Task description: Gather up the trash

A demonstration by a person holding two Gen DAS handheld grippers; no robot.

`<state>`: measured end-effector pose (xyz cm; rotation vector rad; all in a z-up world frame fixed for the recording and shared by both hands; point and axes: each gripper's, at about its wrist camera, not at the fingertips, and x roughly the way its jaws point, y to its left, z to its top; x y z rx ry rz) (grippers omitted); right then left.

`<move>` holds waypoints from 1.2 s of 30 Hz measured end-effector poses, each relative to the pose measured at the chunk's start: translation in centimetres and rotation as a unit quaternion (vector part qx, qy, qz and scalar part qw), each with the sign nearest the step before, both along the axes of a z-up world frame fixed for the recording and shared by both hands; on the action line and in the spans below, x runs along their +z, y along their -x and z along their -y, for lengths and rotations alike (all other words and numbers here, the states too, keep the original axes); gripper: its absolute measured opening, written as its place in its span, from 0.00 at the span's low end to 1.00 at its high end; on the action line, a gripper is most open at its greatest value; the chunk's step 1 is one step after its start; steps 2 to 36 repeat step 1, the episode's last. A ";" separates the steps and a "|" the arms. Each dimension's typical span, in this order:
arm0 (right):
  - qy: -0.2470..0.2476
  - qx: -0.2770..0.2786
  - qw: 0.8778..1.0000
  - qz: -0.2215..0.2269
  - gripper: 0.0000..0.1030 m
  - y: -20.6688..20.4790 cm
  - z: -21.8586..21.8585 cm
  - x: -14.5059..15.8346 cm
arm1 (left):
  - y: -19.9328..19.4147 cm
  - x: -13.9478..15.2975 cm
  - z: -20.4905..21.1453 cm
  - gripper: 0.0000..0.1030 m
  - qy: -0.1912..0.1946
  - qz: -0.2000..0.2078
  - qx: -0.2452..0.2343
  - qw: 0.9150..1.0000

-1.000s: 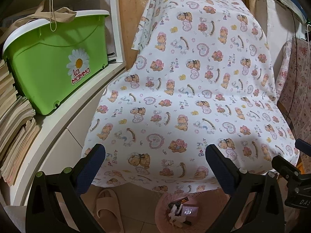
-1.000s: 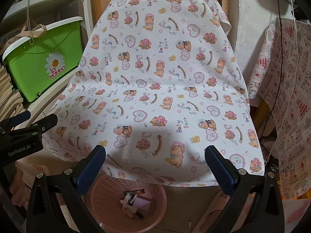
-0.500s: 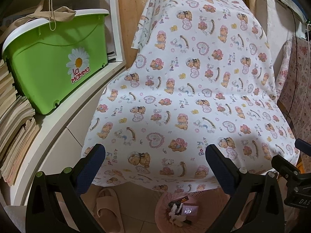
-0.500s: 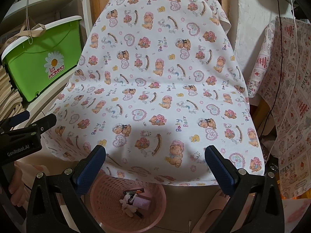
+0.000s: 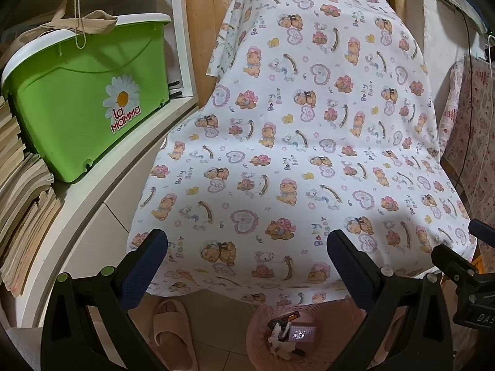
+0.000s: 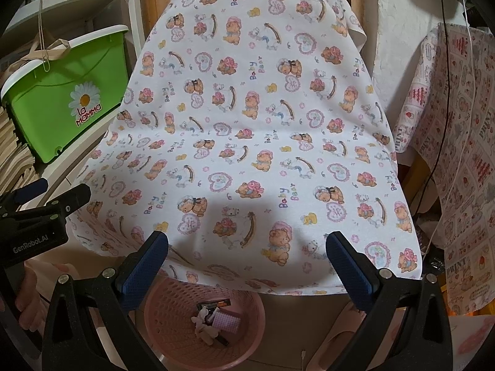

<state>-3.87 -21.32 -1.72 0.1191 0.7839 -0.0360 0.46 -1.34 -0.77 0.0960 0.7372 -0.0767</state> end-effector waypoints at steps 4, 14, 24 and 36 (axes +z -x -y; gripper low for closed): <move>0.001 0.000 1.000 -0.001 1.00 0.0 0.0 0.0 | 0.0 0.0 0.0 0.99 0.000 -0.001 -0.001 1.000; 0.001 0.000 1.000 -0.001 1.00 0.0 0.0 0.0 | 0.0 0.0 0.0 0.99 0.000 -0.001 -0.001 1.000; 0.001 0.000 1.000 -0.001 1.00 0.0 0.0 0.0 | 0.0 0.0 0.0 0.99 0.000 -0.001 -0.001 1.000; 0.001 0.000 1.000 -0.001 1.00 0.0 0.0 0.0 | 0.0 0.0 0.0 0.99 0.000 -0.001 -0.001 1.000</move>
